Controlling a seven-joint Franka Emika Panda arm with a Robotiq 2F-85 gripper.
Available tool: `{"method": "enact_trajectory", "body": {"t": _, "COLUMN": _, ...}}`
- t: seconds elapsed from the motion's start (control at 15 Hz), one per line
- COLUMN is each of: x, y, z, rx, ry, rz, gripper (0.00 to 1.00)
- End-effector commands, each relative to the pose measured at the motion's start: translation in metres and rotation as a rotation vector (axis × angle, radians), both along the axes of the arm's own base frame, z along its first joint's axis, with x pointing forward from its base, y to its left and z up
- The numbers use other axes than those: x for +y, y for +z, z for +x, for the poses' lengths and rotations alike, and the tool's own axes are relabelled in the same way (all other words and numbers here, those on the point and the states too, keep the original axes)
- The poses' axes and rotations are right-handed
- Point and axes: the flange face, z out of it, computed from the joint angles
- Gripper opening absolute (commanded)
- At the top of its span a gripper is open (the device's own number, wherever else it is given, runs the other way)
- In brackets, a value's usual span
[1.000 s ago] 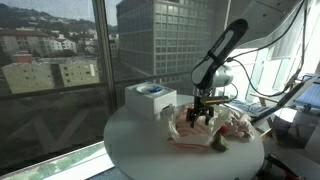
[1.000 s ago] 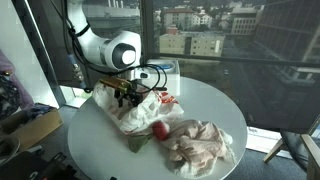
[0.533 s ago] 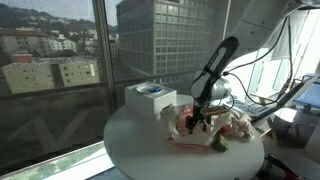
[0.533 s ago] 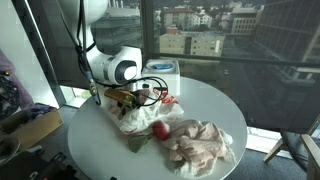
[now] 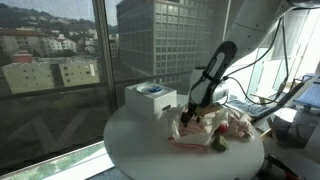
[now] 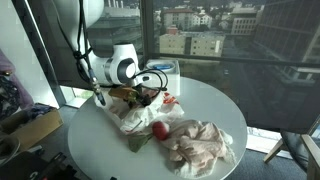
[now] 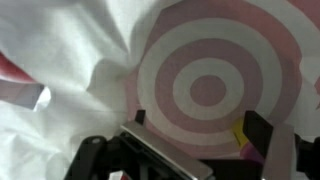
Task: Remove all the objects from the plastic bag
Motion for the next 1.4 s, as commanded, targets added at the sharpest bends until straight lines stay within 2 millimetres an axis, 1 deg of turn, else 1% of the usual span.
{"method": "enact_trajectory", "body": {"t": 0.0, "x": -0.013, "y": -0.004, "z": 0.02, "rx": -0.071, "ry": -0.017, "rz": -0.038, "gripper": 1.0}}
{"method": "enact_trajectory", "body": {"t": 0.2, "x": -0.026, "y": -0.01, "z": 0.026, "rx": -0.085, "ry": -0.044, "rz": -0.038, "gripper": 1.0}}
{"method": "enact_trajectory", "body": {"t": 0.4, "x": -0.027, "y": -0.022, "z": 0.024, "rx": -0.07, "ry": -0.046, "rz": -0.022, "gripper": 1.0}}
{"method": "enact_trajectory", "body": {"t": 0.6, "x": -0.024, "y": -0.031, "z": 0.024, "rx": -0.073, "ry": -0.034, "rz": -0.015, "gripper": 1.0}}
{"method": "enact_trajectory", "body": {"t": 0.87, "x": -0.01, "y": -0.028, "z": 0.034, "rx": -0.123, "ry": -0.03, "rz": 0.019, "gripper": 1.0}}
{"method": "enact_trajectory", "body": {"t": 1.0, "x": -0.009, "y": -0.024, "z": 0.041, "rx": -0.152, "ry": -0.021, "rz": 0.013, "gripper": 1.0}}
{"method": "enact_trajectory", "body": {"t": 1.13, "x": -0.014, "y": -0.02, "z": 0.05, "rx": -0.181, "ry": -0.02, "rz": -0.001, "gripper": 1.0}}
{"method": "enact_trajectory", "body": {"t": 1.33, "x": -0.027, "y": -0.018, "z": 0.062, "rx": -0.214, "ry": -0.044, "rz": -0.007, "gripper": 1.0}}
